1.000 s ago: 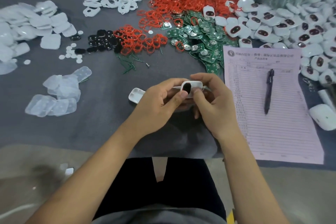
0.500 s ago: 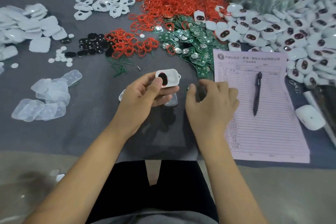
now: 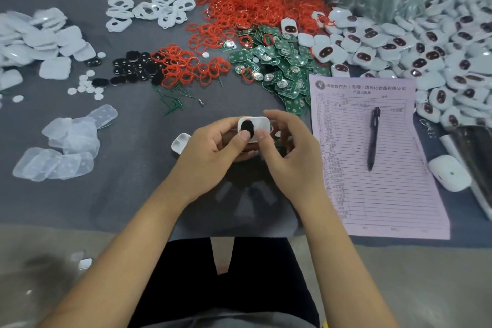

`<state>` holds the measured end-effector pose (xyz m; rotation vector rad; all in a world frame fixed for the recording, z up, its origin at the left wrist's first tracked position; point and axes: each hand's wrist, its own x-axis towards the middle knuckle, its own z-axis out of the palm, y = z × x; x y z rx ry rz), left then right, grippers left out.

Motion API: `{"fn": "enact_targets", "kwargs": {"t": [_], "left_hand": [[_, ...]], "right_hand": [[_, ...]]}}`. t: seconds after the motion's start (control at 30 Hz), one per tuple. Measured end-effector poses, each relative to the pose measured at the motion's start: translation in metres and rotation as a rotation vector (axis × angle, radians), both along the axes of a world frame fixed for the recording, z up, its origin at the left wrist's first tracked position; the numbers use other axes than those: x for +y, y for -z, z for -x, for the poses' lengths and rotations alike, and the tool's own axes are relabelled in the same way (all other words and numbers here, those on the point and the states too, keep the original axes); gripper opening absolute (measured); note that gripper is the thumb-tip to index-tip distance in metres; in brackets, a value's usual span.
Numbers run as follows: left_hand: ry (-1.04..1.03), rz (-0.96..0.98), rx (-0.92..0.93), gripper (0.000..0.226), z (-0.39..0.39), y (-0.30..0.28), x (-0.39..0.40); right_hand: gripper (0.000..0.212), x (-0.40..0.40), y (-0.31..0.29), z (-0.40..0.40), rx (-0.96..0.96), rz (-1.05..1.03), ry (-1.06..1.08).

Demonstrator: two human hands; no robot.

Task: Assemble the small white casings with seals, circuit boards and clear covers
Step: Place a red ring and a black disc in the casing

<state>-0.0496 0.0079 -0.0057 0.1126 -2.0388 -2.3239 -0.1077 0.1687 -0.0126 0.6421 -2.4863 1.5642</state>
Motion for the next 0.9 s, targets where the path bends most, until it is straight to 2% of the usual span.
{"fn": "enact_targets", "kwargs": {"t": [0.23, 0.47, 0.7, 0.8, 0.9], "left_hand": [[0.038, 0.093, 0.017, 0.031, -0.0004, 0.0025, -0.0019], [0.045, 0.114, 0.022, 0.03, -0.0014, 0.0036, -0.0024], [0.018, 0.079, 0.028, 0.03, -0.0011, 0.001, -0.0031], [-0.039, -0.03, 0.016, 0.029, 0.0008, 0.0027, -0.0018], [-0.094, -0.103, 0.005, 0.028, 0.0038, 0.0054, -0.0004]], "right_hand": [[0.023, 0.0003, -0.0002, 0.0, -0.021, -0.041, 0.003], [0.007, -0.0001, -0.0038, 0.0033, -0.136, -0.002, -0.033], [0.012, -0.0001, -0.003, 0.0027, -0.119, 0.024, -0.017], [0.016, 0.0005, -0.0016, 0.0008, 0.011, 0.079, 0.187], [0.015, 0.0004, 0.0017, -0.0012, 0.153, -0.007, 0.425]]}}
